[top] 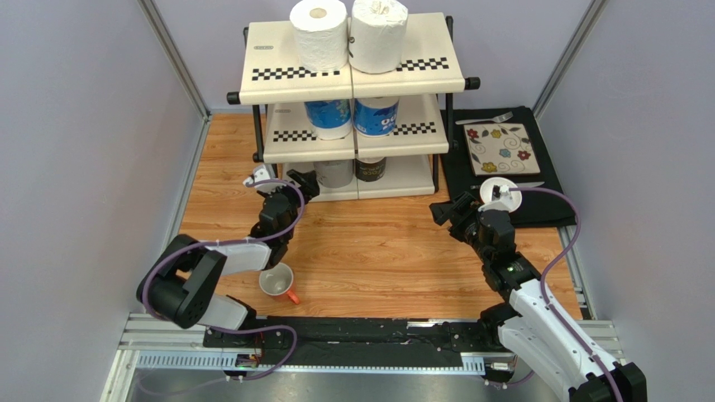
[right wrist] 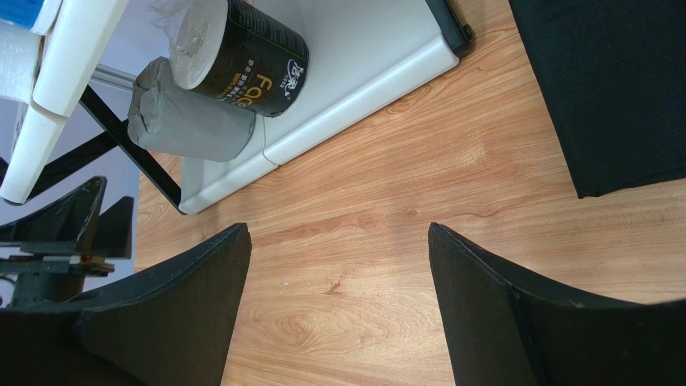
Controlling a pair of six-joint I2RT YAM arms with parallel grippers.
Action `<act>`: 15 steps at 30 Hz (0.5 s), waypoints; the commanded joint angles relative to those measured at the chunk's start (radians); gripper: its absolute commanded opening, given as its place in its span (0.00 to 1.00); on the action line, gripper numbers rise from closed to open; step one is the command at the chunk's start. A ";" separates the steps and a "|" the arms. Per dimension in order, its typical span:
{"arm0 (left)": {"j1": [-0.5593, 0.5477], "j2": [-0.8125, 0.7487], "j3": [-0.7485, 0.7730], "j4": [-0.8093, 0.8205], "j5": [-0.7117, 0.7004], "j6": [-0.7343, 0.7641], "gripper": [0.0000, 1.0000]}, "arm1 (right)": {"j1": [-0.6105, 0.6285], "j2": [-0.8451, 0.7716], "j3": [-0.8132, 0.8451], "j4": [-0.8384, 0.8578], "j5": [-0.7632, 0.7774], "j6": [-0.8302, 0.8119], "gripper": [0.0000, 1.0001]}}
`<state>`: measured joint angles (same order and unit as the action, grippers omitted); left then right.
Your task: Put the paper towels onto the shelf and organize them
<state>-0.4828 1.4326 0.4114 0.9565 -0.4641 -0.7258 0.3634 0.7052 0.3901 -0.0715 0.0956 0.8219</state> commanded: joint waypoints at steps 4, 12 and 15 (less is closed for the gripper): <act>-0.002 -0.295 -0.109 -0.157 -0.030 0.055 0.88 | -0.007 -0.027 0.018 -0.013 0.001 -0.001 0.84; -0.002 -0.627 -0.108 -0.714 -0.009 0.066 0.91 | -0.012 -0.046 0.039 -0.057 0.010 -0.020 0.85; -0.002 -0.737 -0.077 -0.924 0.027 0.071 0.94 | -0.012 -0.050 0.055 -0.086 0.016 -0.026 0.87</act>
<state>-0.4828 0.7891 0.2966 0.3744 -0.4721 -0.6800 0.3553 0.6712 0.3939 -0.1276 0.0963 0.8196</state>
